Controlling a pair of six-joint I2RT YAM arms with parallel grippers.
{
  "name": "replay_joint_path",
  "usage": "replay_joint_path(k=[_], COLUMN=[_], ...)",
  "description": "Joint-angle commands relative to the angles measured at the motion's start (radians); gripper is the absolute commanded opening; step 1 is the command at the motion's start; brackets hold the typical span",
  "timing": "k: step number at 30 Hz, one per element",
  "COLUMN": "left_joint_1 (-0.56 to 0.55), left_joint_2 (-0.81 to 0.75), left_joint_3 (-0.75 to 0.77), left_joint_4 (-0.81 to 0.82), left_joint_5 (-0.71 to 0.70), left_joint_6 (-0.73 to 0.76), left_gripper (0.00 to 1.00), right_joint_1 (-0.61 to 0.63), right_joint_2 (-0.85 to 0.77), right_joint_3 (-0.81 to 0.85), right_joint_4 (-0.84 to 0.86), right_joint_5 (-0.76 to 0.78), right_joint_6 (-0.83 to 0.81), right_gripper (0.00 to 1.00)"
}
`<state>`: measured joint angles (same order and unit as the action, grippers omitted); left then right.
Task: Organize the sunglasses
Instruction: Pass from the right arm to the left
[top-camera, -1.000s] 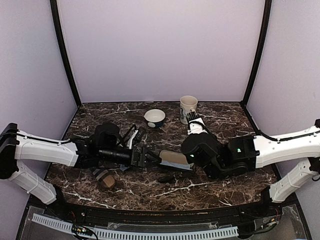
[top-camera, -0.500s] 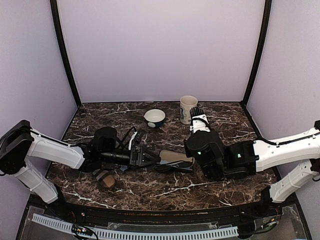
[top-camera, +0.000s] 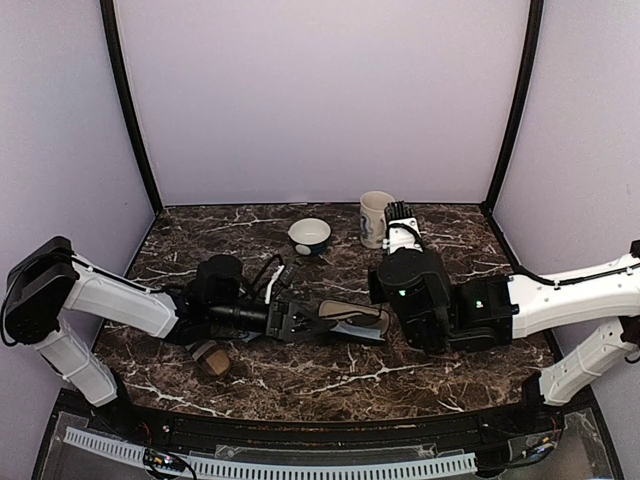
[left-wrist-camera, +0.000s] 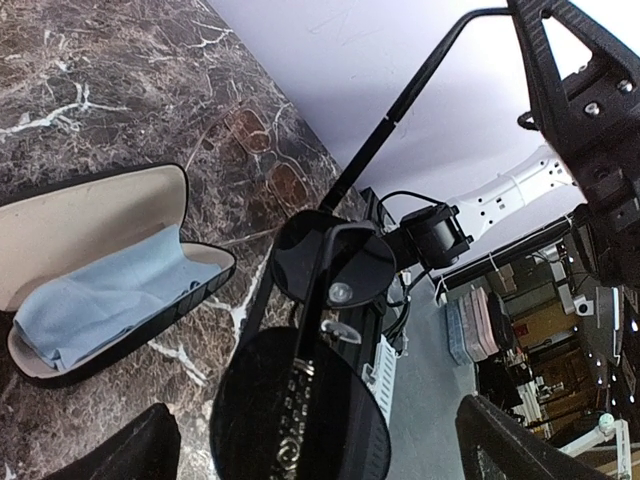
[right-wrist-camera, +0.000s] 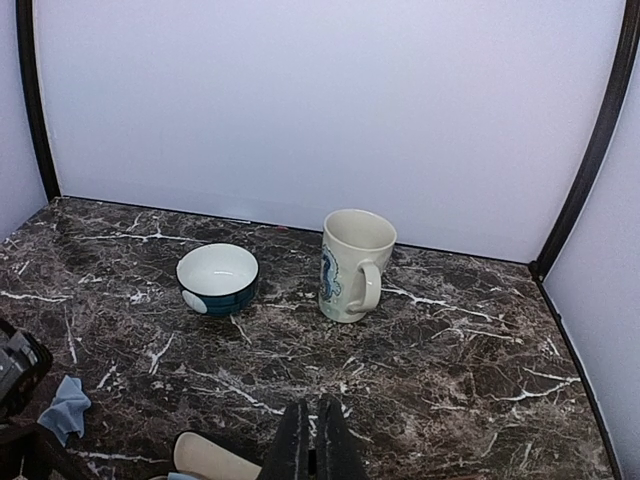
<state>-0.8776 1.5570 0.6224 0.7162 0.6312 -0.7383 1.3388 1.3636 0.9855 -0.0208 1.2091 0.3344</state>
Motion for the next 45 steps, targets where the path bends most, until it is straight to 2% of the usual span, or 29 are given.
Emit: replay_joint_path(k=[1,4,12,19,29,45], left_joint_1=[-0.014,-0.014,-0.015,-0.017,-0.035,-0.035], left_joint_2=[0.014,0.015,0.025,0.04,0.038,0.021], left_joint_3=[0.025,0.027,0.034,0.046,0.059,0.046], left_joint_4=[0.008,0.019,0.027,0.042,0.004,-0.009], left_joint_5=[0.01,0.008,0.004,0.016,0.001,-0.018], left_joint_6=[0.043,0.041,0.033,0.033,0.096,0.116], left_gripper=[0.99,0.98,0.85,0.77,0.81,0.63], right_joint_1=[-0.009,-0.009,-0.014,-0.016,-0.029,-0.038], right_joint_2=[0.002,0.003,0.003,0.008,0.009,0.012], right_joint_3=[0.032,0.036,0.035,0.044,0.056,0.06], right_joint_4=[0.051,0.05,0.043,0.021,-0.019,-0.035], right_joint_5=[0.01,0.005,-0.016,-0.034,-0.047,-0.06], right_joint_6=[0.014,0.014,0.036,0.061,0.092,0.104], right_gripper=[0.0,0.0,0.0,0.0,0.0,0.0])
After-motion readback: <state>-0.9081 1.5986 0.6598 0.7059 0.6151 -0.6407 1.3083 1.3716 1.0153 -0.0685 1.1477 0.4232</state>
